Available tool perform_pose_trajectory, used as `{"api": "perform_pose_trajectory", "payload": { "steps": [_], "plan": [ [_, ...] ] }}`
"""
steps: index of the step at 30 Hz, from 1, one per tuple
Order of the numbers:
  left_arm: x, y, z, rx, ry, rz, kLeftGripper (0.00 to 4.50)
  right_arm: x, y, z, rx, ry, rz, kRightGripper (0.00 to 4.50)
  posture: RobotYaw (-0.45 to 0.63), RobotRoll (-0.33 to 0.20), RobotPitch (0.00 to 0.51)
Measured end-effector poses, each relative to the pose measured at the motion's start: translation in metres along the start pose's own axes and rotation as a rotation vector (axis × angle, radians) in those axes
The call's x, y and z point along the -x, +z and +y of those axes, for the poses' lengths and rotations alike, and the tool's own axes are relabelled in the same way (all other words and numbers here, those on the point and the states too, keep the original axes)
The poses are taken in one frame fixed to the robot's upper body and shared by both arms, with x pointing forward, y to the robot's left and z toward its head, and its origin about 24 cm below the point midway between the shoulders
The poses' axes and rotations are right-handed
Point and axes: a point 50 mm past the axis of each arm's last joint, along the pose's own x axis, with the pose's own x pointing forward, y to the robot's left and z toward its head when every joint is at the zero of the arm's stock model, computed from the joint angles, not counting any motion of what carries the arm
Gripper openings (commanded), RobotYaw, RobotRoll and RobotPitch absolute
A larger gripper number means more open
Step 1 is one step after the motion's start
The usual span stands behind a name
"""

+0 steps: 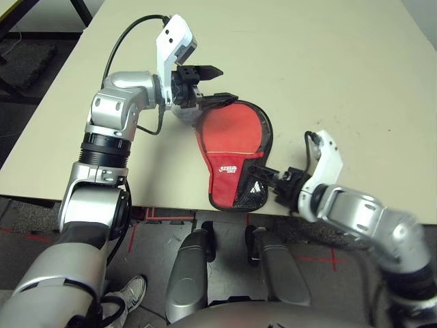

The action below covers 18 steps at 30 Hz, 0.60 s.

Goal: Store the ping-pong paddle in its case and zip it.

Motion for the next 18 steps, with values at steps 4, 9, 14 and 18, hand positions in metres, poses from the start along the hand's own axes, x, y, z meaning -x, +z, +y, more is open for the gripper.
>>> {"api": "perform_pose_trajectory", "payload": {
  "steps": [4, 9, 14, 18],
  "plan": [
    [0.000, 0.004, 0.003, -0.015, 0.005, -0.007, 4.50, 0.008, 0.028, 0.023, 0.252, 0.084, 0.019, 4.47, -0.02, 0.000, 0.234],
    [0.010, 0.002, 0.014, -0.012, 0.049, 0.023, 4.50, -0.024, 0.016, 0.040, 0.492, 0.125, 0.136, 4.47, -0.03, 0.000, 0.231],
    [0.027, -0.006, 0.027, 0.006, 0.113, 0.076, 4.50, -0.049, 0.025, 0.056, 0.601, 0.133, 0.107, 4.47, -0.02, 0.000, 0.228],
    [0.040, -0.002, 0.034, -0.003, 0.139, 0.101, 4.50, -0.065, 0.031, 0.066, 0.656, 0.121, 0.083, 4.47, -0.01, 0.000, 0.227]
  ]
}}
